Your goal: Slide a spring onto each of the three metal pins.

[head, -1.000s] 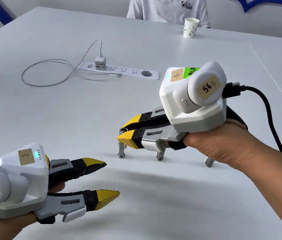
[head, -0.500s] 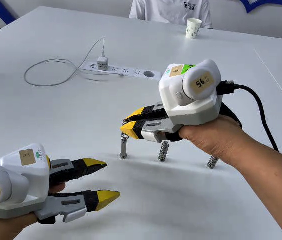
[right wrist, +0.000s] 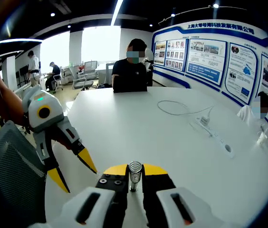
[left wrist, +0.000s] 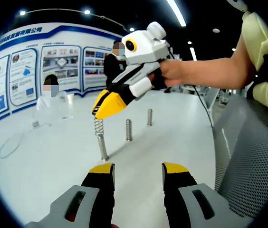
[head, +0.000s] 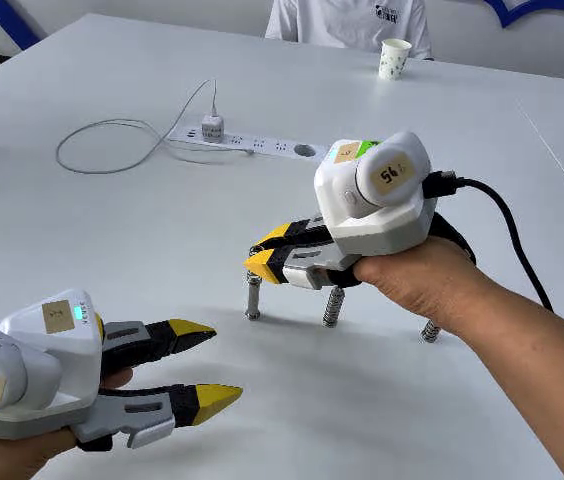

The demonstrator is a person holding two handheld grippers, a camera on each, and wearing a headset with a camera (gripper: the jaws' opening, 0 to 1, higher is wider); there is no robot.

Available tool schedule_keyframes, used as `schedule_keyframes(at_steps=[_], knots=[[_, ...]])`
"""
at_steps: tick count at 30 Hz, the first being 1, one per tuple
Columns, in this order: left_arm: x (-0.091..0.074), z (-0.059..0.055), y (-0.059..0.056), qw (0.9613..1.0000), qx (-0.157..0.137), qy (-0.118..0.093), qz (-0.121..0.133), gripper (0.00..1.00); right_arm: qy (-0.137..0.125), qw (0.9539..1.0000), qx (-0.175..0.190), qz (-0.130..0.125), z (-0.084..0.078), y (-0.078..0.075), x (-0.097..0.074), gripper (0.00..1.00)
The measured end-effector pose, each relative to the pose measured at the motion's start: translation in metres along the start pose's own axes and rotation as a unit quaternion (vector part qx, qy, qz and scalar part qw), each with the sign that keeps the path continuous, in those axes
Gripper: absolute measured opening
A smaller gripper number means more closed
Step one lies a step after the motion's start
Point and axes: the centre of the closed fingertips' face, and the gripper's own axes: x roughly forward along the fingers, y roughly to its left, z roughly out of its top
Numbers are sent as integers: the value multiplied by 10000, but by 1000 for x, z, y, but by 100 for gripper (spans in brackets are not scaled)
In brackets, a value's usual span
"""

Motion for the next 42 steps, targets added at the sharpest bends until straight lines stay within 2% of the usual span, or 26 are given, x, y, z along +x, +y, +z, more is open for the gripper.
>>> schedule_keyframes(at_steps=[17, 27, 42], knots=[[1, -4, 1, 10000, -21, 20, -5, 40, 32, 9999, 132, 30, -3, 2, 0, 12], [-1, -5, 3, 10000, -37, 19, 23, 40, 87, 9998, 168, 9, -10, -1, 5, 12], [1, -6, 2, 10000, -56, 46, 4, 40, 270, 9994, 232, 34, -30, -1, 17, 12]])
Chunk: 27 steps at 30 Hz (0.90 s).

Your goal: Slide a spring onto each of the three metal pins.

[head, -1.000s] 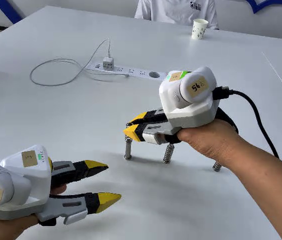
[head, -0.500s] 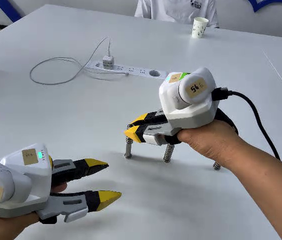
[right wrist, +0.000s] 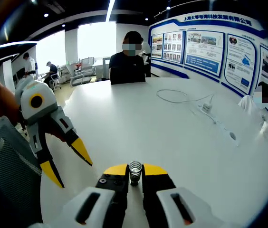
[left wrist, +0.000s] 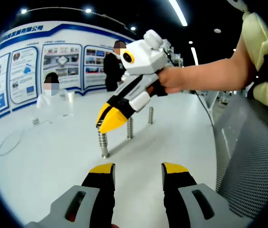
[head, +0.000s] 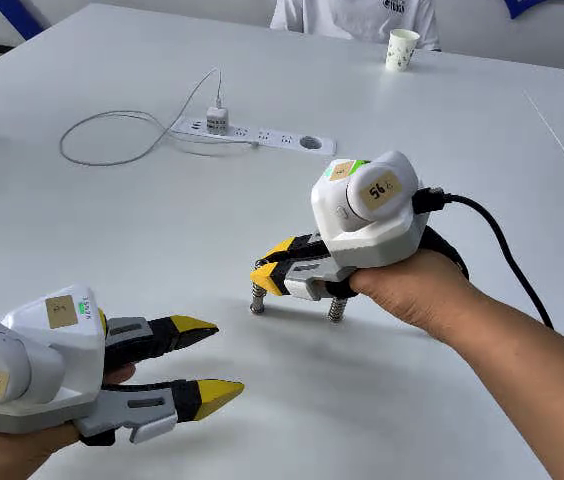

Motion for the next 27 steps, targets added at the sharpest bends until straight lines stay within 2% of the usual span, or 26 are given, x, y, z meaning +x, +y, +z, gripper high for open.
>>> schedule_keyframes(at_steps=[27], knots=[[0, 1, 0, 10000, -27, 3, 11, 40, 302, 9995, 6, 22, -19, 2, 15, 12]])
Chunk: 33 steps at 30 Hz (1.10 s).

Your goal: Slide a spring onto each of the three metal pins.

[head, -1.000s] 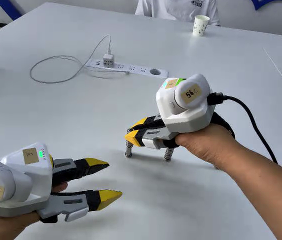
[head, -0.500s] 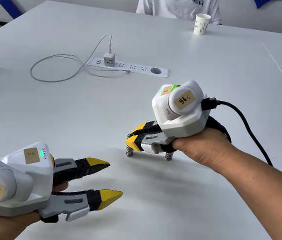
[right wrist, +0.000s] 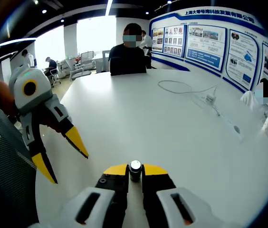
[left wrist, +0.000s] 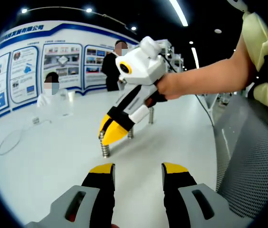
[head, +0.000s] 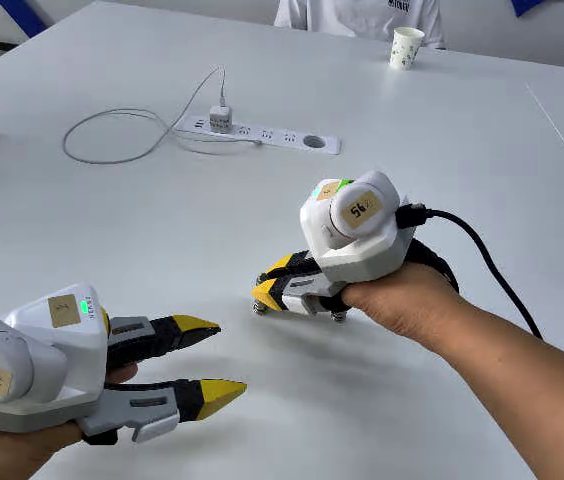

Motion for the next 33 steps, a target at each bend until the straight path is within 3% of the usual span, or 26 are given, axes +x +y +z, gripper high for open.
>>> schedule_keyframes(at_steps=[15, 33], knots=[[-1, 1, 1, 10000, 29, -4, 6, 41, -44, 10000, -12, -33, -1, 0, -4, 16], [0, 7, 1, 10000, 57, -25, 28, 43, -162, 9998, -21, -138, -3, 6, -23, 21]])
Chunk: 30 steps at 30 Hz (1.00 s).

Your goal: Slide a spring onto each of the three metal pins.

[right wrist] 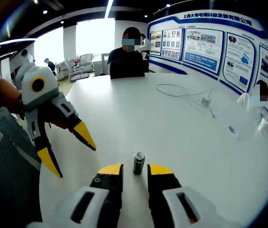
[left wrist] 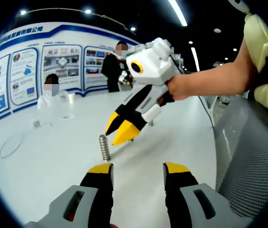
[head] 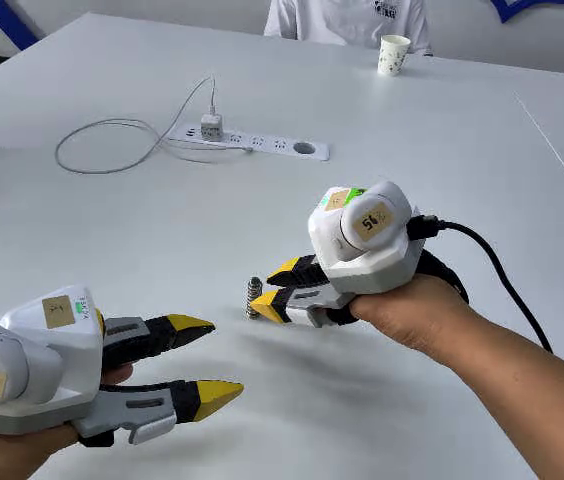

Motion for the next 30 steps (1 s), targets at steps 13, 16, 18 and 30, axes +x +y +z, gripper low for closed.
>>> schedule_keyframes(at_steps=[13, 16, 18, 30], knots=[[1, 5, -3, 10000, 27, -5, 22, 45, -12, 10000, 12, -33, -12, 9, -18, 23], [1, 6, -4, 10000, 30, -5, 22, 46, -23, 10000, 15, -37, -14, 10, -22, 24], [1, 6, -4, 10000, 31, -12, 25, 46, -51, 10000, 31, -15, -14, 13, -25, 25], [2, 9, -4, 10000, 29, 2, 39, 48, -105, 9999, 38, -7, -22, 21, -42, 27]])
